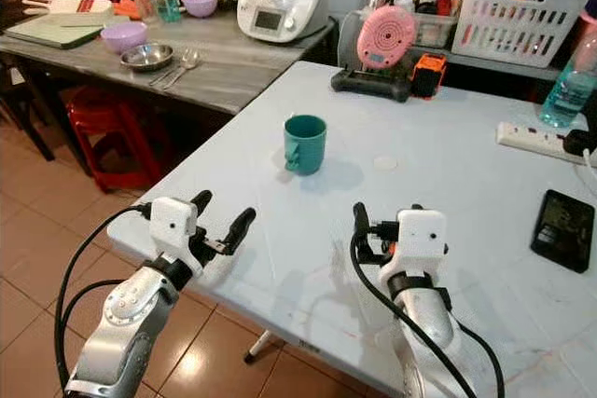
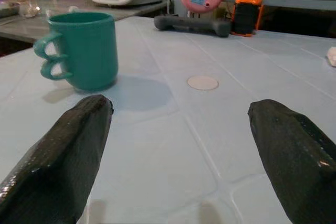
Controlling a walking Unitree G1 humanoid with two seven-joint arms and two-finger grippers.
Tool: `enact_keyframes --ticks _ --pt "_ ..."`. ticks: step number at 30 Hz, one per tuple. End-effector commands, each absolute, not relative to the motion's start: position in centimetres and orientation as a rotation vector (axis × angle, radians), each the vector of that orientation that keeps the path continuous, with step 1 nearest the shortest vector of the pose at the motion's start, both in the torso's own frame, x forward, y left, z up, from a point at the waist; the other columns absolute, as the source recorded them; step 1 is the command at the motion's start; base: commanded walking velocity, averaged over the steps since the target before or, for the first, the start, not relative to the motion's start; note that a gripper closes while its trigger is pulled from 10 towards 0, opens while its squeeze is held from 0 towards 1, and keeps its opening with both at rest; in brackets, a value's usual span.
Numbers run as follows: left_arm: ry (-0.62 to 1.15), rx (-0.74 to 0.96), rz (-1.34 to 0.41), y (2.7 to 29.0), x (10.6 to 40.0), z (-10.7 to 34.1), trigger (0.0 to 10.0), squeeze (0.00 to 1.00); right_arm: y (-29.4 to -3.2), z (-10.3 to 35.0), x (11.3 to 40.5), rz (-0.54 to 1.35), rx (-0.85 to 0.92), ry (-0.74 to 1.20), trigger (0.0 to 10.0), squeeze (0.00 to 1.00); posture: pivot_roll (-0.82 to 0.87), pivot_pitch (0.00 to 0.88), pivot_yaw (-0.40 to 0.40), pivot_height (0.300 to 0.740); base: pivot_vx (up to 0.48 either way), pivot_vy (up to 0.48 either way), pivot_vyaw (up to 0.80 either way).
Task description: Setting the table
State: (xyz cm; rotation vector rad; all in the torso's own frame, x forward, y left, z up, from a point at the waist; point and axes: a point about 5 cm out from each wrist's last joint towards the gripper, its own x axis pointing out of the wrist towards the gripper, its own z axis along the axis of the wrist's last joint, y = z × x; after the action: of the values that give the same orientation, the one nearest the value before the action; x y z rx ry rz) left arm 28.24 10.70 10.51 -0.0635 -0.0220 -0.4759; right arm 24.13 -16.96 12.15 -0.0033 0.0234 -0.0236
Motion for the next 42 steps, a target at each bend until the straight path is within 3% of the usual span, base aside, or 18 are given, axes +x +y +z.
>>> enact_keyframes --ticks 1,7,12,23,33,42 --pt "-0.028 -0.05 -0.49 10.4 28.6 10.5 10.0 0.0 -17.4 12.6 23.8 -0.049 -0.013 0.018 10.0 0.0 -0.09 0.042 0.041 0.74 0.0 0.0 0.0" --pt "-0.037 -0.086 -0.532 8.6 29.9 10.6 10.0 0.0 -17.5 12.9 22.0 -0.061 -0.01 0.034 10.0 0.0 -0.17 0.066 0.065 0.74 0.0 0.0 0.0" --pt "-0.05 -0.104 -0.594 6.0 31.2 10.7 10.0 0.0 -17.9 12.6 18.3 -0.078 -0.013 0.091 10.0 0.0 -0.25 0.077 0.097 0.74 0.0 0.0 0.0" --pt "-0.081 -0.112 -0.569 3.7 32.8 11.3 10.0 0.0 -15.7 14.8 17.3 0.069 0.054 0.034 10.0 0.0 -0.3 0.085 0.121 0.74 0.0 0.0 0.0" --pt "-0.099 -0.096 -0.33 5.4 35.1 12.3 10.0 0.0 -14.5 16.2 17.8 0.192 0.066 0.009 10.0 0.0 -0.3 0.084 0.106 0.74 0.0 0.0 0.0" --pt "-0.068 -0.128 -0.311 5.7 35.5 12.0 10.0 0.0 -13.7 16.6 18.1 0.263 0.077 0.006 10.0 0.0 -0.29 0.086 0.098 0.74 0.0 0.0 0.0"
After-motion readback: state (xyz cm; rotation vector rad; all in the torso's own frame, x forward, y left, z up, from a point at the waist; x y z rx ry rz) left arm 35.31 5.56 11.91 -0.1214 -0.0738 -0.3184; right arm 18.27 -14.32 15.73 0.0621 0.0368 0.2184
